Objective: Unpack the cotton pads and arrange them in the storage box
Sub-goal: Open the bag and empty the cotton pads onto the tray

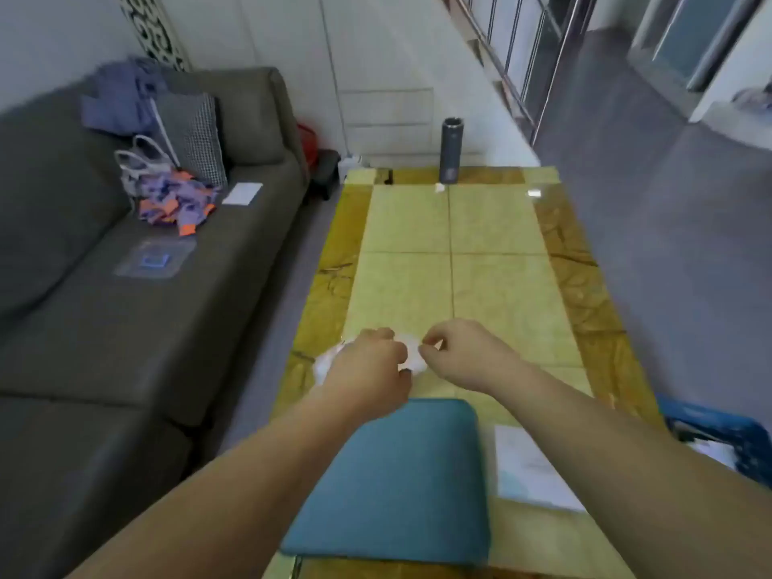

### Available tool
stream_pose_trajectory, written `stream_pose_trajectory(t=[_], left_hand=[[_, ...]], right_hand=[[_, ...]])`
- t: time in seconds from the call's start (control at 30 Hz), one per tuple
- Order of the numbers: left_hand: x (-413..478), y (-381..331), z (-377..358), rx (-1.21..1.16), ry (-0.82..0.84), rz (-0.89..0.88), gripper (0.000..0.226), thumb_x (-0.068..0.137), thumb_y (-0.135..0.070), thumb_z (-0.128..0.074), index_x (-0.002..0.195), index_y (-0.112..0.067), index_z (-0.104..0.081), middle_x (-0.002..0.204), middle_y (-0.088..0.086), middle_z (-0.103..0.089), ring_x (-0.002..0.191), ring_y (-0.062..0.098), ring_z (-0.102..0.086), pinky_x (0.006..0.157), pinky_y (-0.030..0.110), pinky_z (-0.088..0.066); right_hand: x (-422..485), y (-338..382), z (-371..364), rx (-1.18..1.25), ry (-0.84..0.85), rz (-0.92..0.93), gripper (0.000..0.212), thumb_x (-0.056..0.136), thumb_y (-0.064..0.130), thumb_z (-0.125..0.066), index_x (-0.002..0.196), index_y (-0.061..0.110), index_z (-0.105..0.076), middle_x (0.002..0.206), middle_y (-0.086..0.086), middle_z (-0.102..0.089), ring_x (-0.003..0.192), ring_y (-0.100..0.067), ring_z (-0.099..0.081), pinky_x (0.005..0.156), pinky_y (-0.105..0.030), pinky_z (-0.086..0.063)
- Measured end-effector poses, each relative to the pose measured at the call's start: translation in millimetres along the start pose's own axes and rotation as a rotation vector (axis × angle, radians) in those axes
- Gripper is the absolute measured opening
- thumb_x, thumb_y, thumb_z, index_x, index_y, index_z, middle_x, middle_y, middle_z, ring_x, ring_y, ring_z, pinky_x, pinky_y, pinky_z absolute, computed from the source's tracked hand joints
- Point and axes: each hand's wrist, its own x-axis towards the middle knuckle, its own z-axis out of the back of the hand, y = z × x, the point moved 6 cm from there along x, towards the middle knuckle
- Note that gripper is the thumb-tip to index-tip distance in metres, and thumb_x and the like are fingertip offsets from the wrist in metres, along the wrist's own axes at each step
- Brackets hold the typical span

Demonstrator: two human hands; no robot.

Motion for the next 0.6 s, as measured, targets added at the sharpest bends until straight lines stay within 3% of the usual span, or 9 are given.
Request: stream_pose_trajectory(t=[0.03, 0.1, 0.17, 0.23, 0.37, 0.47, 0.6], left_hand=[[1.0, 12.9, -27.2, 0.079, 0.046, 0.022, 0.032, 0.096, -0.038, -0.055, 0.123, -0.025, -0.068, 0.161, 0.007, -0.036, 0.153, 0.03, -0.024, 0.118, 0.045, -0.032], [10.1, 44.6, -81.4, 0.241, 0.137, 0.087, 0.038, 0.094, -0.039, -0.056, 0.131, -0.032, -0.063, 0.172, 0.012, -0.001, 0.158, 0.035, 0.011, 0.125, 0.056, -0.006], [18.4, 78.3, -140.3, 0.261, 0.197, 0.176, 0.047, 0.093, -0.042, -0.056, 0.14, -0.035, -0.054, 0.171, 0.012, 0.012, 0.155, 0.038, 0.021, 0.123, 0.062, 0.002], [26.9, 98.1, -169.8, 0.239, 0.171, 0.198, 0.055, 0.095, -0.045, -0.056, 0.147, -0.03, -0.047, 0.171, 0.008, 0.008, 0.156, 0.038, 0.01, 0.123, 0.06, -0.008], [28.7, 108.8, -201.0, 0.246, -0.13, 0.129, 0.043, 0.095, -0.035, -0.056, 0.135, -0.021, -0.05, 0.156, 0.001, -0.025, 0.138, 0.031, -0.031, 0.103, 0.049, -0.035], [20.2, 106.9, -211.9, 0.268, -0.187, 0.098, 0.042, 0.1, -0.034, -0.049, 0.137, -0.018, -0.044, 0.15, -0.001, -0.03, 0.131, 0.028, -0.037, 0.099, 0.047, -0.036], [-18.8, 86.4, -199.7, 0.211, -0.296, 0.094, 0.047, 0.101, -0.037, -0.048, 0.141, -0.015, -0.041, 0.154, -0.001, -0.027, 0.133, 0.029, -0.035, 0.101, 0.047, -0.034]], right_hand=[[7.1, -14.4, -27.6, 0.048, 0.006, -0.013, 0.042, 0.085, 0.052, -0.05, 0.114, 0.031, -0.072, 0.108, 0.011, -0.072, 0.097, -0.019, -0.069, 0.091, -0.041, -0.057], [21.1, -34.6, -72.6, 0.123, -0.037, 0.005, 0.038, 0.084, 0.049, -0.051, 0.109, 0.031, -0.074, 0.102, 0.011, -0.074, 0.094, -0.019, -0.07, 0.088, -0.041, -0.058], [34.3, -57.5, -124.9, 0.184, -0.107, 0.042, 0.031, 0.091, 0.04, -0.055, 0.112, 0.028, -0.075, 0.106, 0.008, -0.076, 0.097, -0.02, -0.071, 0.088, -0.041, -0.059], [46.4, -68.3, -143.3, 0.243, -0.205, 0.076, 0.027, 0.094, 0.032, -0.057, 0.112, 0.026, -0.076, 0.1, 0.009, -0.076, 0.094, -0.018, -0.071, 0.087, -0.038, -0.058], [54.6, -86.6, -189.4, 0.358, -0.286, 0.162, 0.019, 0.086, 0.031, -0.055, 0.085, 0.028, -0.074, 0.068, 0.011, -0.067, 0.071, -0.021, -0.068, 0.075, -0.042, -0.061], [44.0, -93.8, -205.7, 0.412, -0.293, 0.165, 0.019, 0.086, 0.03, -0.056, 0.081, 0.022, -0.072, 0.071, -0.002, -0.073, 0.072, -0.031, -0.073, 0.071, -0.048, -0.063], [0.6, -99.2, -207.3, 0.489, -0.359, 0.16, 0.024, 0.089, 0.03, -0.057, 0.08, 0.012, -0.071, 0.078, -0.012, -0.073, 0.073, -0.032, -0.07, 0.073, -0.046, -0.061]])
